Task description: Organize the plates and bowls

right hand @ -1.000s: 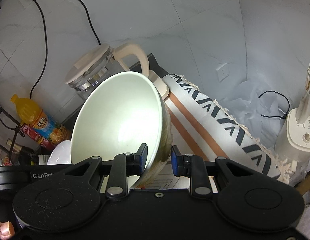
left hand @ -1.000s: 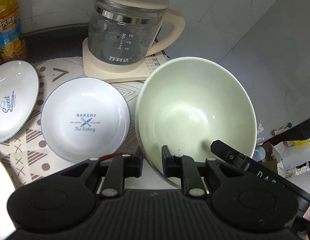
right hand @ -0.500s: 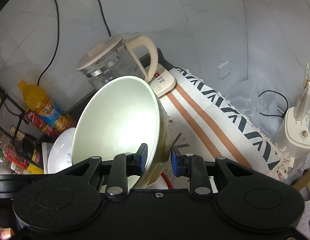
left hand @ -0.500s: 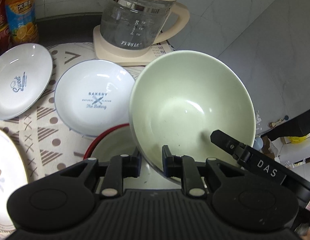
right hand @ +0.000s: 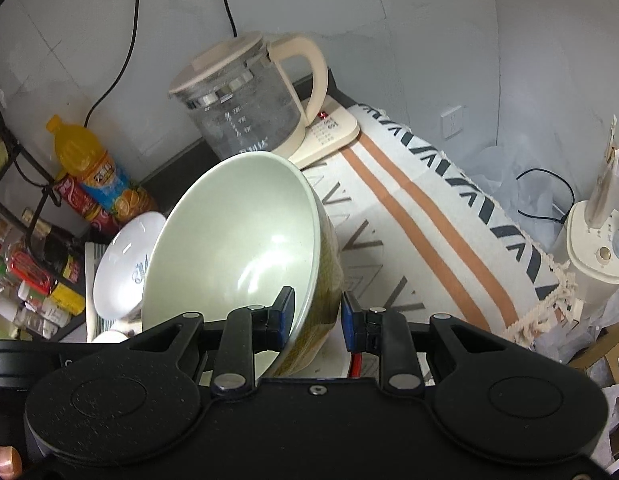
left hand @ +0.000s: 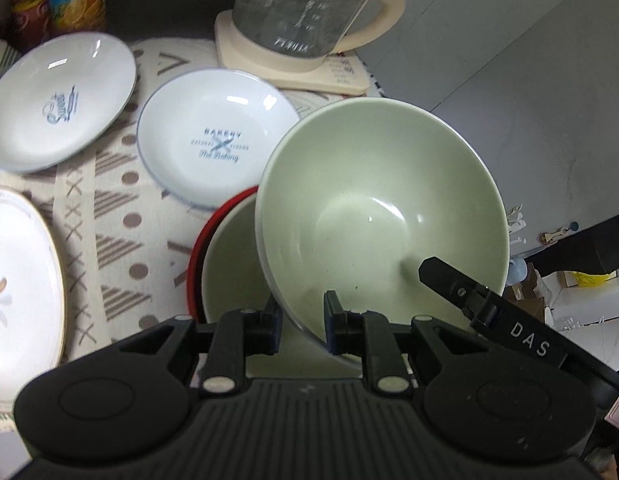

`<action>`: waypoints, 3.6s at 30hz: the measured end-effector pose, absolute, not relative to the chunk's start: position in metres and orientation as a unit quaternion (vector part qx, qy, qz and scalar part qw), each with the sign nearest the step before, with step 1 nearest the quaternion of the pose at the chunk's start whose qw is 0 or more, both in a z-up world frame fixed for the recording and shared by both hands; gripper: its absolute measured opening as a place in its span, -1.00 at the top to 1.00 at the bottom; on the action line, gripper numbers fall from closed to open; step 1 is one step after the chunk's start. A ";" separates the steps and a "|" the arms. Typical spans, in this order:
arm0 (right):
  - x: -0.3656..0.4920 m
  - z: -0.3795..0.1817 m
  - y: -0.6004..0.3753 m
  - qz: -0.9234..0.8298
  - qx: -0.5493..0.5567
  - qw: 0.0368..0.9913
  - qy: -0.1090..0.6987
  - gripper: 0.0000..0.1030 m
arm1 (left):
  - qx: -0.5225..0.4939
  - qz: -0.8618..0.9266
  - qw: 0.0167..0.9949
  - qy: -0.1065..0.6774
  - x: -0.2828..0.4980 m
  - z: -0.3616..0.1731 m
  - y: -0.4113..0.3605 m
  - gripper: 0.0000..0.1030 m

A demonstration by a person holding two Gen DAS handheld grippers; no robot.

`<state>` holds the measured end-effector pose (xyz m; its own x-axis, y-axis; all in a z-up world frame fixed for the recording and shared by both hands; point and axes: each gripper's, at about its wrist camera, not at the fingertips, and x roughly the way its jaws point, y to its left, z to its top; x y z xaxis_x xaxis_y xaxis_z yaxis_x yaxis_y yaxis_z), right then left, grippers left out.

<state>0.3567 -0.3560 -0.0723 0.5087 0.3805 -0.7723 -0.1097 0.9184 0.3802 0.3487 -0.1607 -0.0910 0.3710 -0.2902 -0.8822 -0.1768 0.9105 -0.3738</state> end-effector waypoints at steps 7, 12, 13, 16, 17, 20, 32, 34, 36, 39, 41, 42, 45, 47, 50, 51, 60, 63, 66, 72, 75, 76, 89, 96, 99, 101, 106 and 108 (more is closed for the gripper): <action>0.355 -0.077 -0.352 0.151 0.136 0.852 0.483 0.52 | -0.223 -0.025 0.782 0.582 0.344 -0.106 -0.158 0.64; 0.362 -0.079 -0.348 0.160 0.131 0.847 0.489 0.52 | -0.237 -0.022 0.771 0.591 0.344 -0.110 -0.155 0.59; 0.362 -0.080 -0.346 0.162 0.128 0.846 0.491 0.52 | -0.238 -0.020 0.769 0.593 0.344 -0.110 -0.154 0.59; 0.363 -0.082 -0.344 0.167 0.124 0.842 0.497 0.52 | -0.240 -0.019 0.763 0.599 0.344 -0.111 -0.152 0.59; 0.363 -0.083 -0.345 0.168 0.126 0.841 0.499 0.52 | -0.240 -0.018 0.762 0.601 0.345 -0.111 -0.152 0.59; 0.366 -0.086 -0.345 0.168 0.131 0.837 0.505 0.53 | -0.235 -0.015 0.759 0.606 0.346 -0.111 -0.154 0.59; 0.377 -0.090 -0.345 0.172 0.138 0.827 0.517 0.60 | -0.267 -0.005 0.740 0.618 0.347 -0.107 -0.140 0.51; 0.377 -0.091 -0.348 0.169 0.145 0.826 0.518 0.62 | -0.274 -0.005 0.736 0.619 0.346 -0.106 -0.138 0.51; 0.379 -0.092 -0.349 0.167 0.146 0.826 0.518 0.70 | -0.273 0.000 0.735 0.621 0.345 -0.105 -0.135 0.50; 0.380 -0.094 -0.352 0.163 0.149 0.824 0.522 0.75 | -0.276 0.005 0.732 0.623 0.346 -0.105 -0.131 0.48; 0.381 -0.096 -0.352 0.160 0.145 0.824 0.524 0.75 | -0.279 0.007 0.730 0.624 0.346 -0.105 -0.129 0.48; 0.381 -0.097 -0.353 0.159 0.147 0.823 0.525 0.75 | -0.279 0.008 0.730 0.624 0.346 -0.105 -0.129 0.48; 0.380 -0.095 -0.354 0.161 0.145 0.824 0.524 0.76 | -0.276 0.011 0.732 0.622 0.346 -0.103 -0.127 0.47; 0.381 -0.092 -0.353 0.161 0.140 0.827 0.520 0.76 | -0.276 0.014 0.735 0.620 0.346 -0.100 -0.125 0.46; 0.382 -0.084 -0.354 0.169 0.136 0.834 0.507 0.76 | -0.273 0.018 0.743 0.611 0.347 -0.095 -0.122 0.30; 0.383 -0.081 -0.355 0.173 0.133 0.835 0.504 0.75 | -0.271 0.021 0.746 0.608 0.347 -0.092 -0.121 0.26; 0.393 -0.070 -0.345 0.220 0.106 0.831 0.500 0.53 | -0.279 0.054 0.767 0.575 0.345 -0.081 -0.105 -0.30; 0.397 -0.074 -0.341 0.229 0.102 0.824 0.507 0.53 | -0.289 0.078 0.767 0.568 0.344 -0.081 -0.094 -0.31; 0.400 -0.073 -0.337 0.248 0.093 0.820 0.508 0.53 | -0.292 0.103 0.767 0.562 0.340 -0.081 -0.085 -0.31; 0.410 -0.076 -0.328 0.269 0.068 0.812 0.513 0.51 | -0.307 0.143 0.763 0.550 0.334 -0.080 -0.076 -0.40; 0.416 -0.080 -0.325 0.285 0.065 0.802 0.521 0.43 | -0.306 0.161 0.767 0.541 0.330 -0.079 -0.075 -0.46; 0.417 -0.081 -0.323 0.290 0.062 0.799 0.522 0.37 | -0.308 0.165 0.766 0.539 0.329 -0.079 -0.075 -0.47; 0.413 -0.062 -0.273 0.403 -0.017 0.776 0.485 -0.05 | -0.340 0.247 0.747 0.515 0.296 -0.079 -0.060 -0.48; 0.404 -0.057 -0.244 0.445 -0.044 0.760 0.471 -0.15 | -0.356 0.281 0.739 0.498 0.278 -0.075 -0.047 -0.49; 0.400 -0.052 -0.235 0.459 -0.050 0.756 0.465 -0.18 | -0.359 0.284 0.737 0.497 0.275 -0.076 -0.041 -0.49; 0.399 -0.050 -0.228 0.462 -0.056 0.755 0.462 -0.22 | -0.359 0.284 0.737 0.497 0.273 -0.076 -0.037 -0.49; 0.396 -0.052 -0.212 0.454 -0.061 0.754 0.471 -0.23 | -0.365 0.279 0.739 0.493 0.270 -0.080 -0.019 -0.49; 0.395 -0.053 -0.205 0.447 -0.062 0.757 0.473 -0.23 | -0.367 0.272 0.740 0.494 0.270 -0.082 -0.009 -0.49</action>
<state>0.3951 -0.2049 -0.0526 0.1524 0.6174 -0.7718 -0.7353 0.5926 0.3288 0.2704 -0.0093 -0.0823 0.3643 0.0405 -0.9304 -0.7647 0.5831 -0.2741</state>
